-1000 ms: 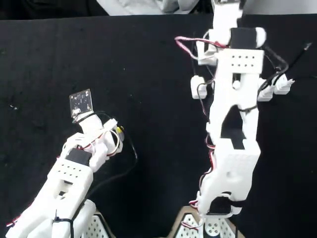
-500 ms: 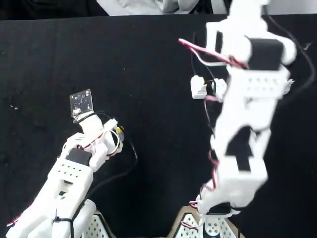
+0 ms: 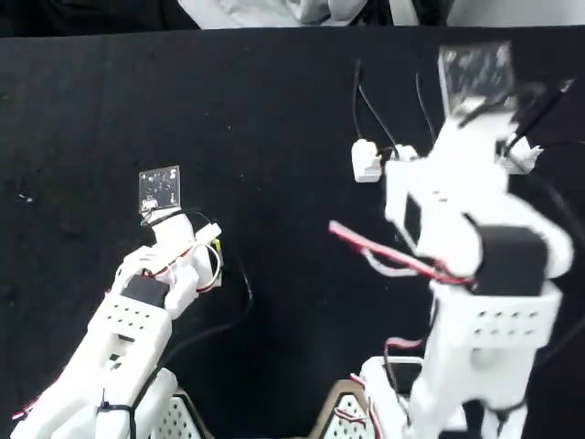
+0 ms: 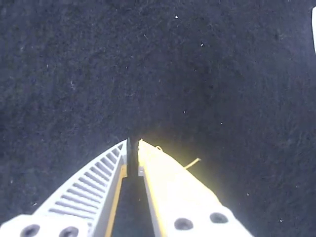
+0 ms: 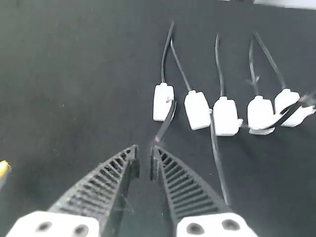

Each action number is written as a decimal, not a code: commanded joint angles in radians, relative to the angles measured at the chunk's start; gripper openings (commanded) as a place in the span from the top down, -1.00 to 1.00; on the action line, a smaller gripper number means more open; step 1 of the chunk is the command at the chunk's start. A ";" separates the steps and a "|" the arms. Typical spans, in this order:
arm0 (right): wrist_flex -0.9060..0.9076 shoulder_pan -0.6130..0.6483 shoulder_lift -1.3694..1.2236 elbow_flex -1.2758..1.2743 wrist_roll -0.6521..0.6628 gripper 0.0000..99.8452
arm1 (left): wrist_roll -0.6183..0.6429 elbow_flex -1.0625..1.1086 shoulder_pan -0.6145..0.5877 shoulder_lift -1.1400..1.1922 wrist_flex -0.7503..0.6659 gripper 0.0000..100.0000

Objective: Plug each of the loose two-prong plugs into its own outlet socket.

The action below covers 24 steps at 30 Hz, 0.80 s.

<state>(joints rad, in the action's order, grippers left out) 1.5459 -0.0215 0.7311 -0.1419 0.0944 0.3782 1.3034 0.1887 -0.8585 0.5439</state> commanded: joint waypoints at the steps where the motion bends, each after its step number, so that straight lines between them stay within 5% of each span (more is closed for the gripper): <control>1: -0.135 0.043 0.194 -0.349 -0.002 0.92 | -0.011 0.002 0.008 -0.020 -0.014 0.89; 14: -0.198 0.172 0.771 -0.869 -0.035 0.91 | -0.012 -0.042 0.007 -0.054 0.097 0.95; 24: -0.367 0.173 0.780 -1.047 -0.143 0.91 | -0.094 0.206 0.010 -0.615 0.176 0.94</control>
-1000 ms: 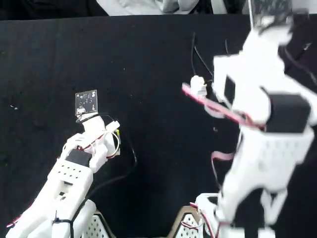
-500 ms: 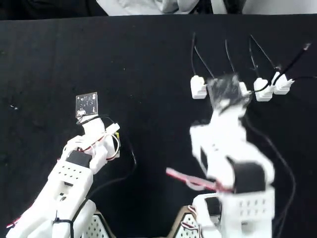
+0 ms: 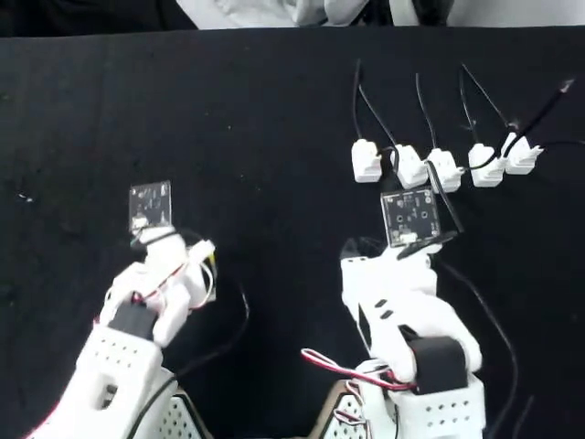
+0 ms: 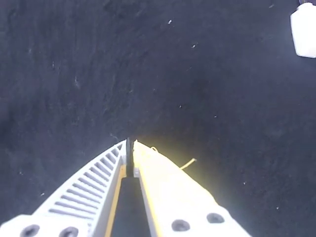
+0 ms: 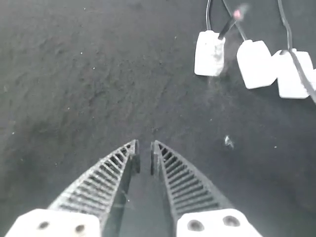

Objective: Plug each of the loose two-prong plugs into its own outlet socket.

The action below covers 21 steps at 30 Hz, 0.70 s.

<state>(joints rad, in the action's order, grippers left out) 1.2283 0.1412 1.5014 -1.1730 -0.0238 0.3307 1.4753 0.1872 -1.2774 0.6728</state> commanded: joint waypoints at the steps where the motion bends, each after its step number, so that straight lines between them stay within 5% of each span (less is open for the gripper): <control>1: -0.058 0.011 0.010 -0.031 -0.028 0.91 | -0.054 0.051 0.012 -0.264 0.077 0.94; 7: -0.126 0.011 0.012 -0.119 -0.106 0.91 | -0.061 0.070 0.012 -0.566 0.307 0.94; 16: -0.308 0.005 0.012 -0.294 -0.106 0.91 | -0.181 0.071 0.004 -0.522 0.298 0.94; 21: -0.482 0.005 0.012 -0.426 -0.106 0.91 | -0.218 0.143 -0.142 -0.549 0.361 0.94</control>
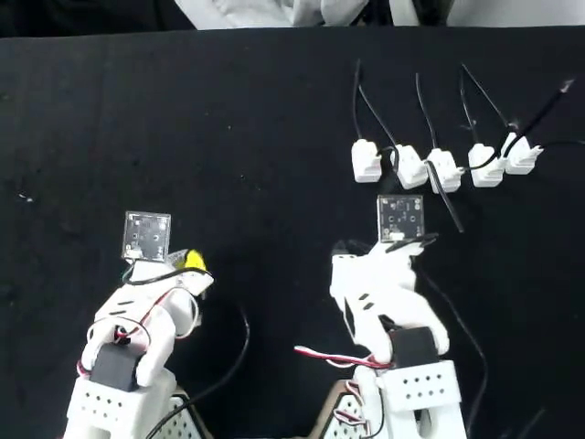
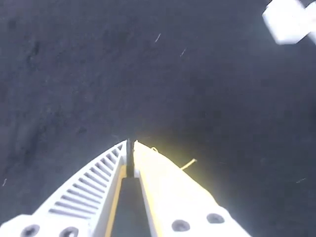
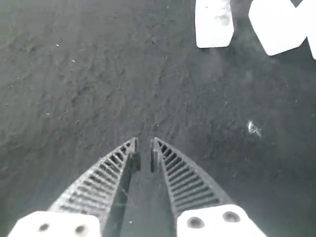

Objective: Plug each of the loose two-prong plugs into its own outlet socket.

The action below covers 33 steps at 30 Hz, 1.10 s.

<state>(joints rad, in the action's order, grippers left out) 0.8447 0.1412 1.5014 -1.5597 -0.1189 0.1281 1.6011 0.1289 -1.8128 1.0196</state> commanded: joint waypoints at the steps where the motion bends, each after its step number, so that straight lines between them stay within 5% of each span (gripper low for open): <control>1: -0.130 0.003 0.012 -0.064 -0.011 0.91 | -0.015 0.042 -0.122 -0.014 0.014 0.94; 10: -0.204 0.008 0.010 -0.136 -0.011 0.91 | -0.017 0.097 -0.329 -0.014 0.081 0.94; 16: -0.153 0.008 0.004 -0.136 -0.011 0.91 | -0.023 0.097 -0.335 -0.014 0.259 0.94; 24: 0.060 0.005 0.012 -0.136 -0.015 0.91 | -0.020 0.097 -0.340 -0.012 0.255 0.94; 33: 0.071 0.005 0.044 -0.136 -0.012 0.91 | -0.021 0.097 -0.340 -0.012 0.255 0.94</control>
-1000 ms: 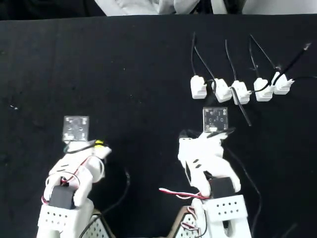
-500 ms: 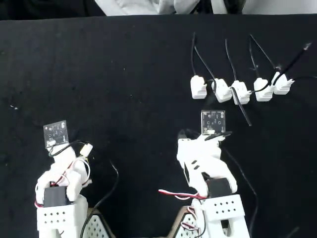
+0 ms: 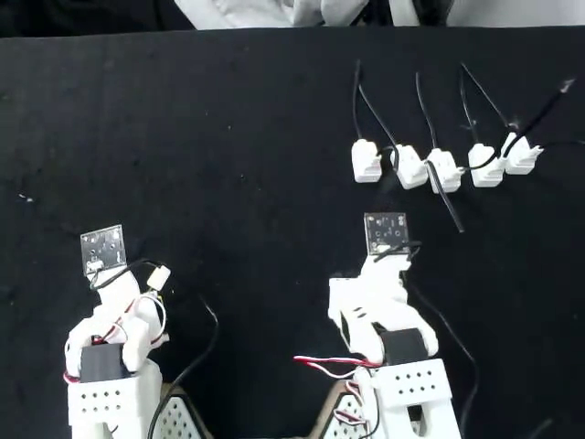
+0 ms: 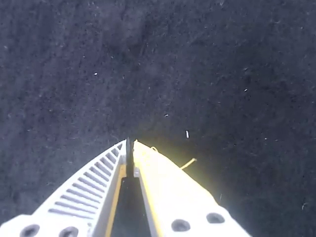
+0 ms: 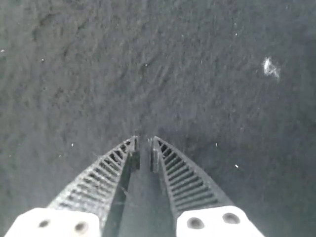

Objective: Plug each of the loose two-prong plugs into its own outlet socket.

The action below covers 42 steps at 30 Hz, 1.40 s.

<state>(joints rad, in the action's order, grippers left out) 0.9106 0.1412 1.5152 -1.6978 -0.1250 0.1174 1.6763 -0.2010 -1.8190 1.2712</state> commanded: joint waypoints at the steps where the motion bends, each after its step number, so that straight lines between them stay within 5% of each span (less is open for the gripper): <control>1: 0.005 0.005 0.038 0.002 -0.006 0.91 | -0.011 0.022 -0.010 -0.008 0.003 0.94; 20: 0.005 0.003 0.048 0.002 -0.006 0.91 | -0.009 0.022 -0.005 -0.009 0.005 0.94; 31: 0.012 0.006 0.361 0.013 -0.006 0.91 | -0.009 0.022 -0.008 -0.009 0.005 0.94; 38: 0.407 0.006 0.374 0.015 -0.008 0.91 | -0.009 0.022 -0.008 -0.008 0.005 0.94; 42: 0.394 0.003 0.377 0.015 -0.006 0.91 | -0.009 0.022 -0.008 -0.008 0.005 0.94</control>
<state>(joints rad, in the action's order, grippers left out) 1.2712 0.1412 1.7990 -1.6932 -0.1250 0.1174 1.6763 -0.2010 -1.8190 1.2712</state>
